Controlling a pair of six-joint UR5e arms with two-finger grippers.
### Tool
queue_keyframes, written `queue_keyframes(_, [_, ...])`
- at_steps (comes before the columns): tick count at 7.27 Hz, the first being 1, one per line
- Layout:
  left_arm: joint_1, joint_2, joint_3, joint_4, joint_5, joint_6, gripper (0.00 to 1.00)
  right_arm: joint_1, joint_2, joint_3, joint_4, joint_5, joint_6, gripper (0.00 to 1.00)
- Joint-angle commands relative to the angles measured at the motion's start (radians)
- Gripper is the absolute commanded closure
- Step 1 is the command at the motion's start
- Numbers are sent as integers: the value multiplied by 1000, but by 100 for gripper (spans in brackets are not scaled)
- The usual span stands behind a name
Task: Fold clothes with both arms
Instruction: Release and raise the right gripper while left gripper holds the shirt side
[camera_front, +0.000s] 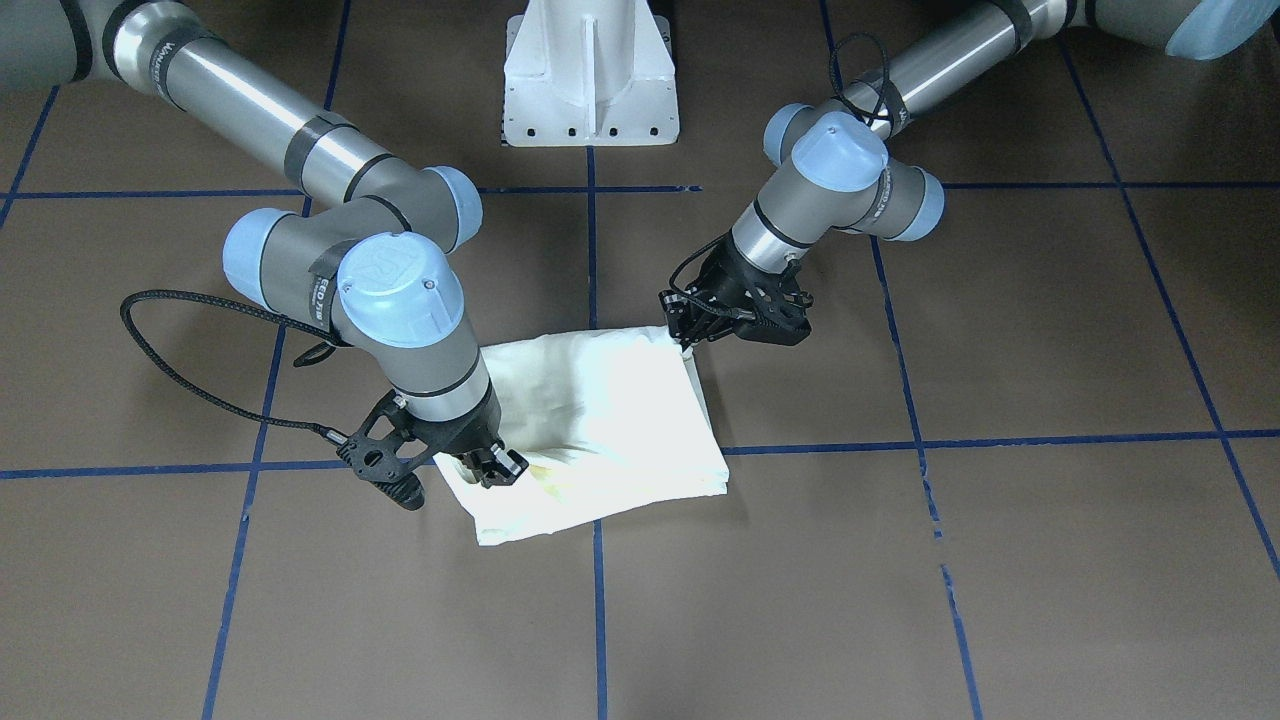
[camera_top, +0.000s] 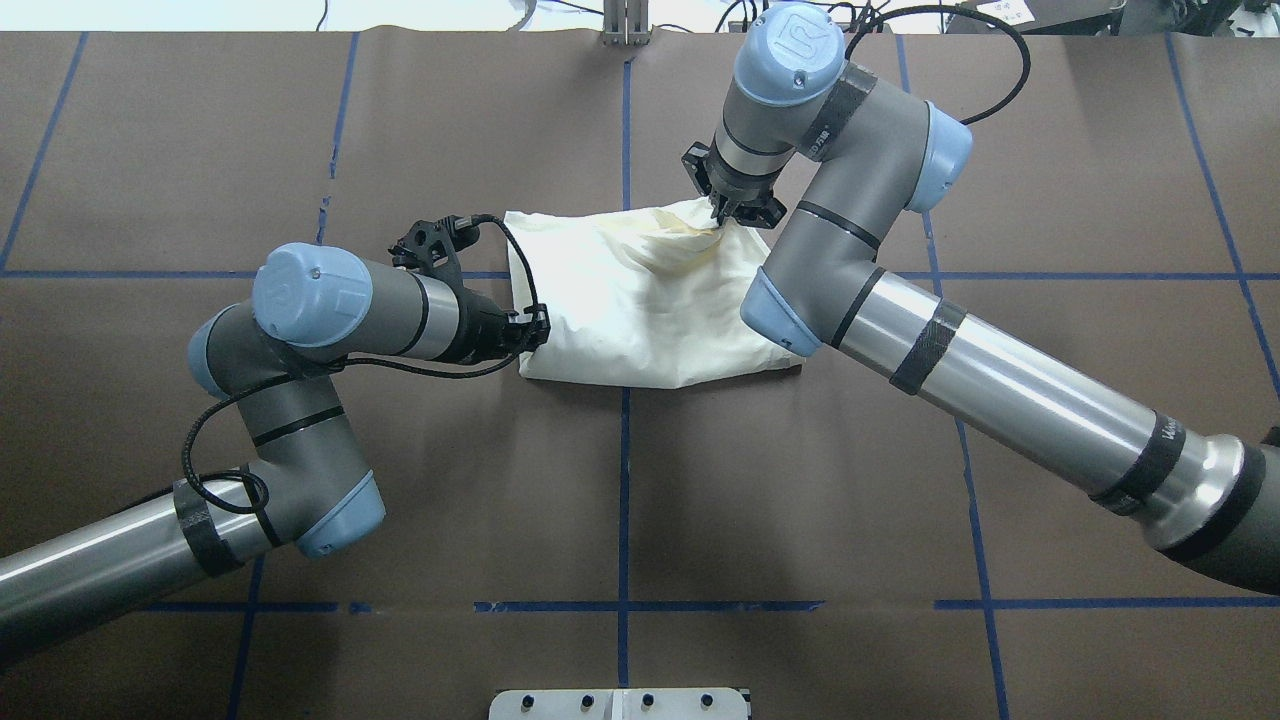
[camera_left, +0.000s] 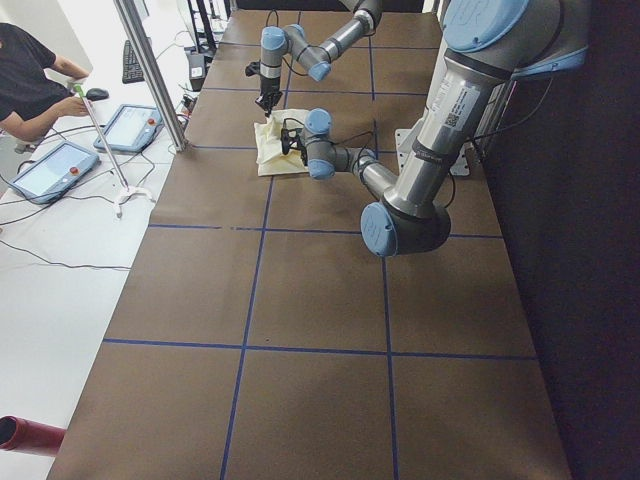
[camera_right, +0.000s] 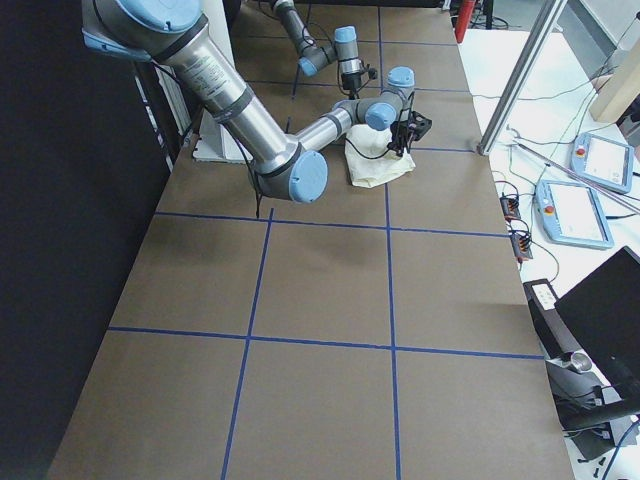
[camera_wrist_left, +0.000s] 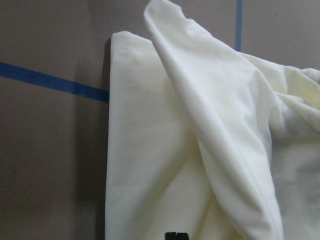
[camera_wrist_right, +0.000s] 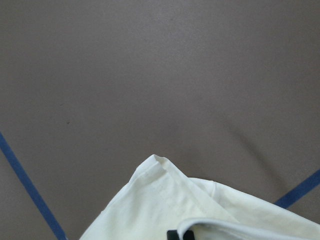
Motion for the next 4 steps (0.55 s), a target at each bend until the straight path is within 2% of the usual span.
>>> queue_keyframes(1, [23, 7, 0, -34, -70, 5, 100, 0, 0, 1, 0, -2, 0, 100])
queue_keyframes(3, [25, 61, -8, -91, -170, 1, 100, 5, -2, 0, 0, -2, 0, 100])
queue_keyframes(4, [39, 63, -8, -88, -190, -1, 100, 5, -4, -2, -2, -2, 0, 100])
